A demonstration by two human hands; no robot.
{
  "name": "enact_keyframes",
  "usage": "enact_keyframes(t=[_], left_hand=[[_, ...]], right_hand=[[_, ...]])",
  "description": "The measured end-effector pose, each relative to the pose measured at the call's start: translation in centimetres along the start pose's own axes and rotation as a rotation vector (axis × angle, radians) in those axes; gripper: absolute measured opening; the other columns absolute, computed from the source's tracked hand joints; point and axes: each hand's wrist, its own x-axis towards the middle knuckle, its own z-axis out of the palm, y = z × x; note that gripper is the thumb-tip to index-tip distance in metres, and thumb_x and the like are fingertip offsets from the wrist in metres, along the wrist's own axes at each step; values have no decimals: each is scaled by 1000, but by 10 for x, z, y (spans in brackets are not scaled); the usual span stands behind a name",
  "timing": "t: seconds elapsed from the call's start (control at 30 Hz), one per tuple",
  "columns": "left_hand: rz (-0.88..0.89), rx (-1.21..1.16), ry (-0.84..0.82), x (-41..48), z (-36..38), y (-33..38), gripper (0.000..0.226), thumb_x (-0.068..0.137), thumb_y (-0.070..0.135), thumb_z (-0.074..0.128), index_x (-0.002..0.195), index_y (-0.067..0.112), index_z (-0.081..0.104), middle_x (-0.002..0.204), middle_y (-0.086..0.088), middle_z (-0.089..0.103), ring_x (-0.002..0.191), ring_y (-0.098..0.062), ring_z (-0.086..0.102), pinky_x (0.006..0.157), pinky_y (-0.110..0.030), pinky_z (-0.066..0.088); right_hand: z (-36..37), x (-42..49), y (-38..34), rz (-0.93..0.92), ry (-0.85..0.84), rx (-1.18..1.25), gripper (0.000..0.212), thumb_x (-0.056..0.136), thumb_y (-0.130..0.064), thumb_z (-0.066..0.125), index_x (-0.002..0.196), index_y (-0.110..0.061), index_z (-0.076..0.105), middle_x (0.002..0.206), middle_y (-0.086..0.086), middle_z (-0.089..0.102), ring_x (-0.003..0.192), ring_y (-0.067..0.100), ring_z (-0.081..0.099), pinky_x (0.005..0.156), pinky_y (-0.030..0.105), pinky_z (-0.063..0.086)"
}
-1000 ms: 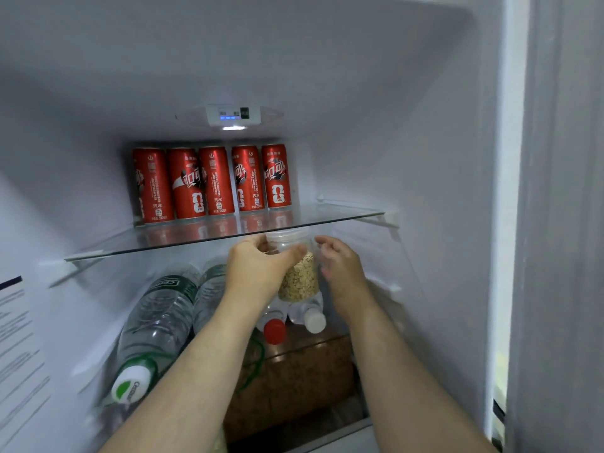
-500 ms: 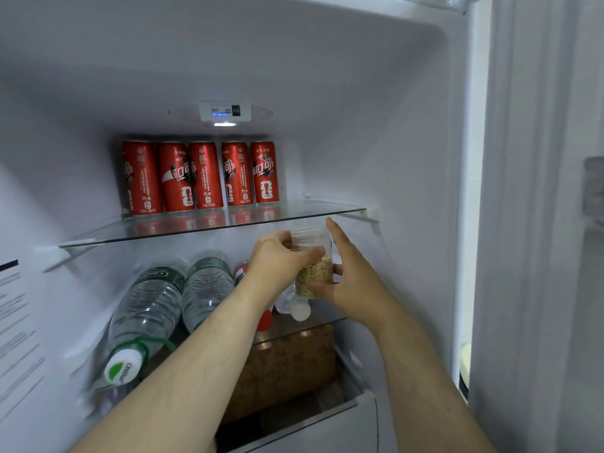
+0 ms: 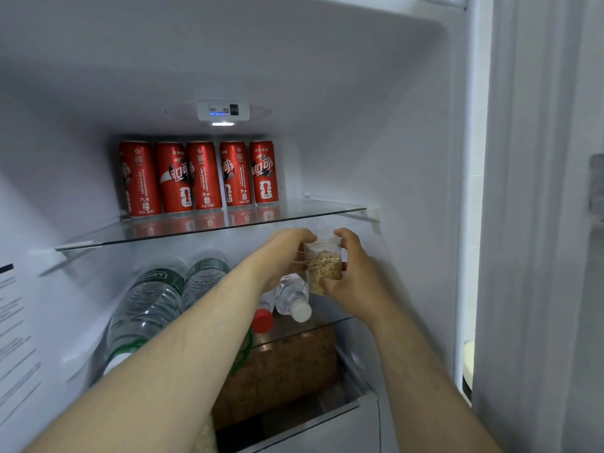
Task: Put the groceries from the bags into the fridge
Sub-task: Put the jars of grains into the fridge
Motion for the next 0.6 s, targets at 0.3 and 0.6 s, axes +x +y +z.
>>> enact_keyframes(t=[0.3, 0.6], left_hand=[[3, 257, -105, 30, -8, -5, 46, 93, 19, 60, 137, 22, 48, 127, -9, 58, 115, -28, 59, 100, -42, 50], [120, 618, -63, 47, -10, -14, 46, 93, 21, 60, 138, 24, 49, 135, -4, 53, 118, -23, 54, 91, -28, 46]], right_hand=[[21, 20, 17, 74, 26, -185, 79, 82, -25, 77, 135, -44, 21, 117, -5, 56, 108, 20, 57, 87, 33, 55], [30, 29, 27, 37, 111, -281, 62, 89, -6, 65, 144, -19, 39, 146, -1, 42, 135, 18, 40, 110, 30, 35]])
